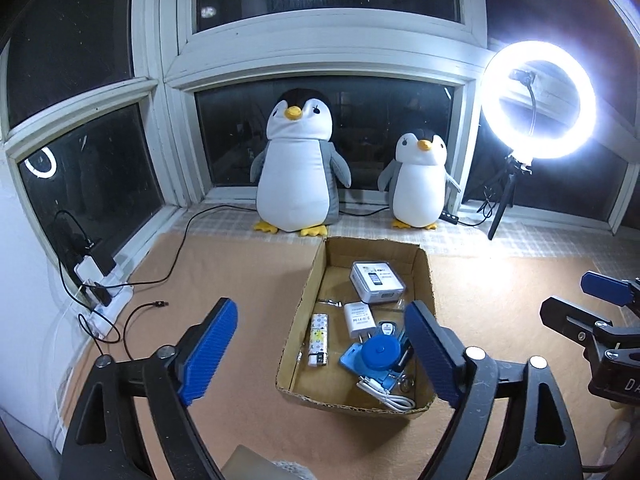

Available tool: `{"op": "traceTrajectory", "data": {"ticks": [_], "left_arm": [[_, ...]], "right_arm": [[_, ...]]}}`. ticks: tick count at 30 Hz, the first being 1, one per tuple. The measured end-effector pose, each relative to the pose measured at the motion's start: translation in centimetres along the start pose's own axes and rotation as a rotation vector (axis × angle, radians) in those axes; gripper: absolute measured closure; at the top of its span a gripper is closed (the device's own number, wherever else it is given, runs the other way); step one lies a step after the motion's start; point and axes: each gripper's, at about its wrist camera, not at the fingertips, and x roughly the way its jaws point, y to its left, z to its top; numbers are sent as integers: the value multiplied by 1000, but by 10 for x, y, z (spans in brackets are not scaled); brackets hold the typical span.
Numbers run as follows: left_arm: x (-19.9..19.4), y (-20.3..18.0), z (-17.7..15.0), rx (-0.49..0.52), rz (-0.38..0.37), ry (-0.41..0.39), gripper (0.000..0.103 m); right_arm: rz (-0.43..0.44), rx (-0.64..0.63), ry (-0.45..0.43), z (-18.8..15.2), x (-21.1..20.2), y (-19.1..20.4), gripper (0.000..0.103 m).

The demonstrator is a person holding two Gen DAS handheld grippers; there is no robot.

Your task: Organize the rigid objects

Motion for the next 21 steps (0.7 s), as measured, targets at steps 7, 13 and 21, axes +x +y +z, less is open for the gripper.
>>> {"op": "traceTrajectory", "data": {"ticks": [7, 13, 21], "left_arm": [[0, -5, -4, 13, -2, 21, 14], [5, -7, -6, 16, -3, 30, 14], [9, -9, -7, 18, -7, 37, 13]], "right_arm": [[-12, 7, 19, -4, 4, 1, 19], [-15, 10, 25, -4, 6, -1, 18], [-13, 8, 30, -5, 7, 0, 18]]}}
